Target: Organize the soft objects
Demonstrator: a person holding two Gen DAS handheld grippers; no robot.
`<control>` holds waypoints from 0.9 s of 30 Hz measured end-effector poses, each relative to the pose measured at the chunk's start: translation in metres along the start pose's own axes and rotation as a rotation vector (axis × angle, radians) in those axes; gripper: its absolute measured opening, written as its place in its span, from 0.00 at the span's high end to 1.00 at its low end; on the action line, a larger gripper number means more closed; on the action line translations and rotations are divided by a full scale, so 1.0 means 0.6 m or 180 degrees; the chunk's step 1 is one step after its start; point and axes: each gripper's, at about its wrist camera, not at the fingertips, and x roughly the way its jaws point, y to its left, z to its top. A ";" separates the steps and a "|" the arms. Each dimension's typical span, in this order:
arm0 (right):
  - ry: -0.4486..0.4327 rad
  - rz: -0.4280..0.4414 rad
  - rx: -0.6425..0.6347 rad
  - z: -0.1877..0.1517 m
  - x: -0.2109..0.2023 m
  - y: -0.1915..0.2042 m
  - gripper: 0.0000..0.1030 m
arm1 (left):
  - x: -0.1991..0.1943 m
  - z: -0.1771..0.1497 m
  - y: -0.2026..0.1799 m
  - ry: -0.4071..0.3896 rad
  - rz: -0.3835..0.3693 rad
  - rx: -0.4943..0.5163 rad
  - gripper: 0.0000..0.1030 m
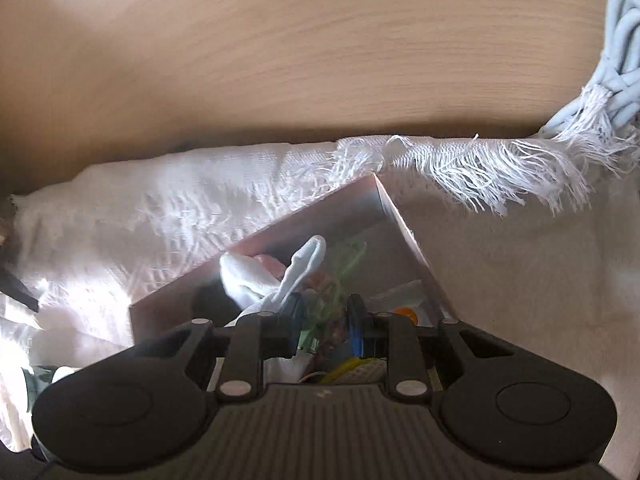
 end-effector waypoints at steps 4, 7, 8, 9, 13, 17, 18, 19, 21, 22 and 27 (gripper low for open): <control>0.0018 -0.0072 0.0027 0.004 0.013 -0.008 0.77 | 0.010 0.005 -0.001 -0.0001 0.0021 -0.0023 0.82; 0.0019 -0.0104 0.0057 0.006 0.015 -0.013 0.76 | 0.010 0.006 0.000 -0.0006 0.0019 0.0000 0.82; 0.0021 -0.0108 0.0054 0.006 0.014 -0.012 0.75 | 0.010 0.006 0.003 -0.0001 0.0005 -0.0027 0.82; 0.0025 -0.0107 0.0046 0.006 0.013 -0.010 0.73 | 0.009 0.007 0.001 0.0002 -0.0004 -0.0073 0.82; -0.0115 -0.0120 0.0015 0.002 -0.016 -0.001 0.33 | -0.008 0.006 0.014 -0.0003 -0.0066 -0.0334 0.83; -0.0490 -0.0017 -0.0025 -0.010 -0.088 0.011 0.29 | -0.051 0.000 -0.012 -0.0115 0.0079 0.0146 0.82; -0.0590 0.0009 -0.0038 -0.015 -0.109 0.015 0.27 | -0.063 -0.002 -0.020 -0.0139 0.0112 0.0290 0.82; -0.0720 0.0008 -0.0060 -0.023 -0.135 0.021 0.23 | -0.076 -0.005 -0.027 -0.0166 0.0137 0.0422 0.81; -0.0956 -0.0044 -0.0105 -0.040 -0.182 0.031 0.17 | -0.108 -0.012 -0.037 -0.0251 0.0141 0.0628 0.81; -0.1085 -0.0084 -0.0144 -0.054 -0.205 0.037 0.16 | -0.126 -0.017 -0.038 -0.0314 0.0103 0.0686 0.81; -0.1456 -0.0348 -0.0361 -0.134 -0.284 0.055 0.06 | -0.238 -0.074 -0.011 -0.0689 -0.0054 0.0835 0.81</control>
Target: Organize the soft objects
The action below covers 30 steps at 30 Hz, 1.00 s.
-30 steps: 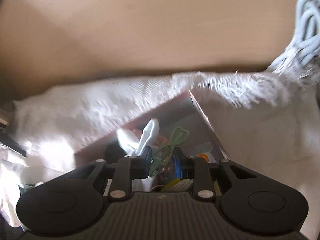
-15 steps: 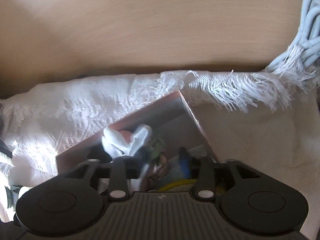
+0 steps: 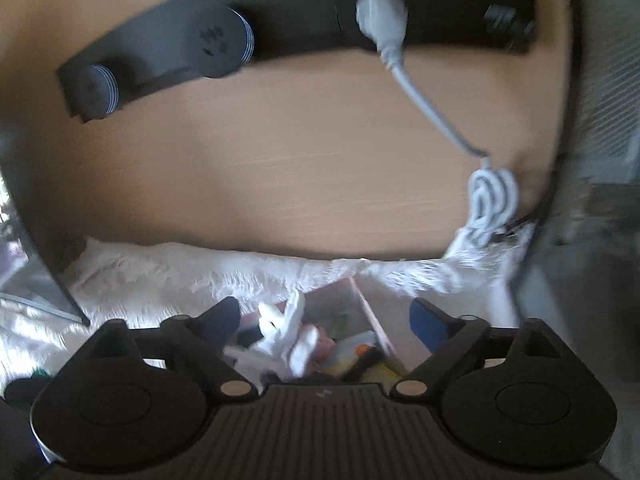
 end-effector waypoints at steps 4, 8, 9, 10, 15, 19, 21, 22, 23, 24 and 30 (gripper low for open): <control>-0.0072 -0.0017 -0.0178 -0.071 -0.047 0.009 0.00 | -0.056 -0.074 0.022 -0.0028 0.0080 -0.0181 0.81; 0.0183 0.0128 -0.0368 -0.161 -0.047 0.014 0.00 | -0.065 -0.171 0.012 0.0105 0.0349 -0.0497 0.81; 0.0260 0.0152 -0.0431 -0.183 -0.043 0.014 0.00 | -0.062 -0.194 0.006 0.0119 0.0398 -0.0595 0.81; 0.0328 0.0174 -0.0494 -0.204 -0.034 0.012 0.00 | -0.057 -0.216 -0.003 0.0140 0.0469 -0.0702 0.81; 0.0635 0.0291 -0.0780 -0.274 0.022 -0.008 0.00 | -0.019 -0.277 -0.058 0.0077 0.0904 -0.1105 0.81; 0.0731 0.0395 -0.0915 -0.302 0.054 -0.039 0.00 | 0.015 -0.301 -0.113 -0.0062 0.1183 -0.1213 0.78; 0.0820 0.0404 -0.0974 -0.313 0.070 -0.050 0.00 | 0.018 -0.308 -0.138 -0.0173 0.1362 -0.1269 0.78; 0.0882 0.0390 -0.0988 -0.319 0.078 -0.053 0.00 | 0.018 -0.311 -0.149 -0.0215 0.1394 -0.1318 0.78; 0.0800 0.0400 -0.1017 -0.325 0.076 -0.058 0.00 | 0.021 -0.314 -0.161 -0.0249 0.1437 -0.1330 0.77; 0.0743 0.0401 -0.1042 -0.331 0.074 -0.061 0.00 | 0.025 -0.317 -0.170 -0.0272 0.1488 -0.1309 0.77; 0.0490 0.0509 -0.1065 -0.351 0.064 -0.076 0.00 | 0.044 -0.316 -0.217 -0.0340 0.1769 -0.1233 0.65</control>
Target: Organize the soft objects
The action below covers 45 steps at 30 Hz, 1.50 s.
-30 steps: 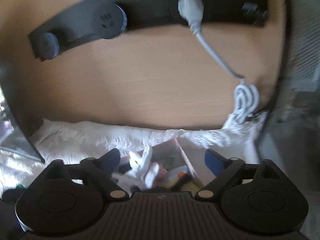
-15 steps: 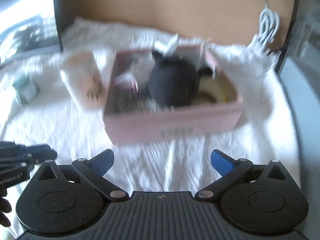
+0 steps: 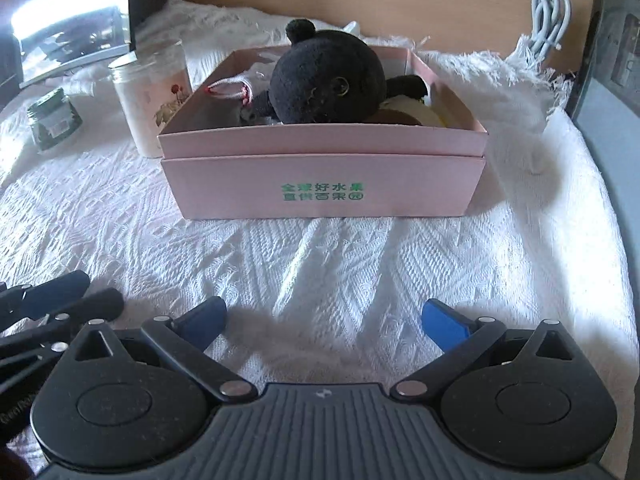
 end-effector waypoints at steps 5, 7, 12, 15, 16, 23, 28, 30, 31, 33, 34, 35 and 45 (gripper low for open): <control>-0.0196 0.0095 -0.0110 -0.019 -0.009 -0.003 0.00 | 0.003 -0.002 -0.022 -0.0037 0.0225 0.0041 0.65; -0.0247 0.0112 -0.0115 -0.024 -0.013 -0.005 0.00 | 0.004 -0.002 -0.027 -0.0042 0.0263 0.0107 0.65; -0.0382 0.0096 -0.0093 -0.036 -0.017 -0.003 0.00 | 0.002 -0.006 -0.025 -0.0061 0.0262 0.0053 0.65; -0.0403 0.0095 -0.0071 -0.036 -0.018 -0.005 0.00 | 0.000 -0.007 -0.022 -0.0069 0.0240 0.0006 0.66; -0.0413 0.0085 -0.0062 -0.037 -0.018 -0.005 0.00 | 0.000 -0.008 -0.023 -0.0071 0.0244 -0.0002 0.66; -0.0467 0.0035 -0.0029 -0.043 -0.022 -0.002 0.00 | -0.001 -0.008 -0.021 -0.0073 0.0238 -0.0003 0.66; -0.0467 0.0035 -0.0029 -0.043 -0.022 -0.002 0.00 | -0.001 -0.008 -0.021 -0.0073 0.0238 -0.0006 0.66; -0.0467 0.0035 -0.0029 -0.043 -0.022 -0.001 0.00 | -0.001 -0.008 -0.021 -0.0073 0.0237 -0.0005 0.66; -0.0467 0.0035 -0.0029 -0.043 -0.022 -0.001 0.00 | -0.001 -0.008 -0.021 -0.0072 0.0238 -0.0002 0.66; -0.0467 0.0034 -0.0029 -0.043 -0.022 -0.001 0.00 | -0.001 -0.008 -0.021 -0.0072 0.0238 -0.0003 0.66; -0.0467 0.0035 -0.0029 -0.043 -0.022 -0.001 0.00 | -0.001 -0.008 -0.021 -0.0073 0.0236 -0.0006 0.66; -0.0467 0.0034 -0.0029 -0.043 -0.022 -0.001 0.00 | -0.001 -0.008 -0.021 -0.0073 0.0235 -0.0007 0.66; -0.0467 0.0035 -0.0029 -0.043 -0.022 -0.001 0.00 | -0.001 -0.007 -0.020 -0.0073 0.0228 -0.0015 0.66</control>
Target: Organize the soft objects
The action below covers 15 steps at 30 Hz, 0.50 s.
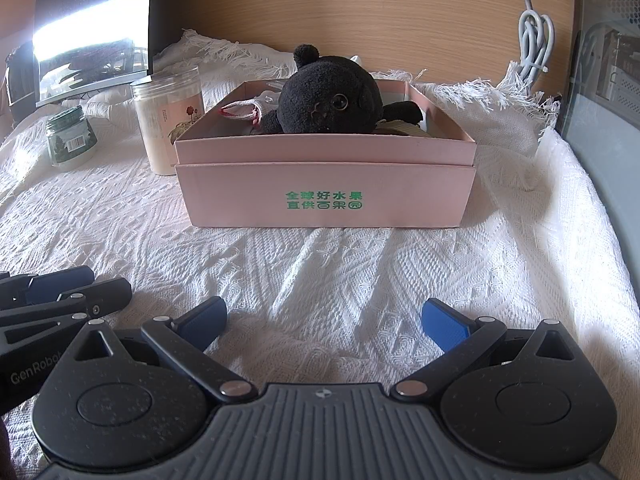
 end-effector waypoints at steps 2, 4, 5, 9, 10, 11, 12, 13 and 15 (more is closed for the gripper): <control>0.0000 0.0000 0.0000 0.000 0.000 0.000 0.00 | 0.000 0.000 0.000 0.0000 0.0004 0.0003 0.66; 0.0000 0.0000 0.0000 0.000 0.000 0.000 0.00 | 0.000 0.000 -0.001 0.0001 0.0014 0.0015 0.66; 0.0000 0.0000 0.0000 0.000 0.000 0.000 0.00 | 0.000 0.000 -0.002 0.0002 0.0017 0.0015 0.66; 0.0000 -0.0001 0.0000 0.000 0.000 0.000 0.00 | 0.000 0.000 -0.001 0.0005 0.0002 0.0011 0.66; 0.0000 -0.0001 0.0000 0.000 0.000 0.000 0.00 | 0.000 0.000 0.000 0.0006 -0.0002 0.0010 0.66; 0.0000 -0.0001 0.0000 0.000 0.000 0.000 0.00 | 0.001 0.001 0.000 0.0008 -0.0005 0.0011 0.66; 0.0000 -0.0001 0.0000 0.000 0.000 0.000 0.00 | 0.001 0.001 0.000 0.0010 -0.0007 0.0012 0.66; 0.0000 -0.0001 0.0000 0.000 0.000 0.000 0.00 | 0.001 0.001 0.000 0.0012 -0.0006 0.0014 0.66; 0.0000 -0.0001 0.0000 0.000 0.000 0.000 0.00 | 0.001 0.001 0.000 0.0016 0.0012 0.0005 0.66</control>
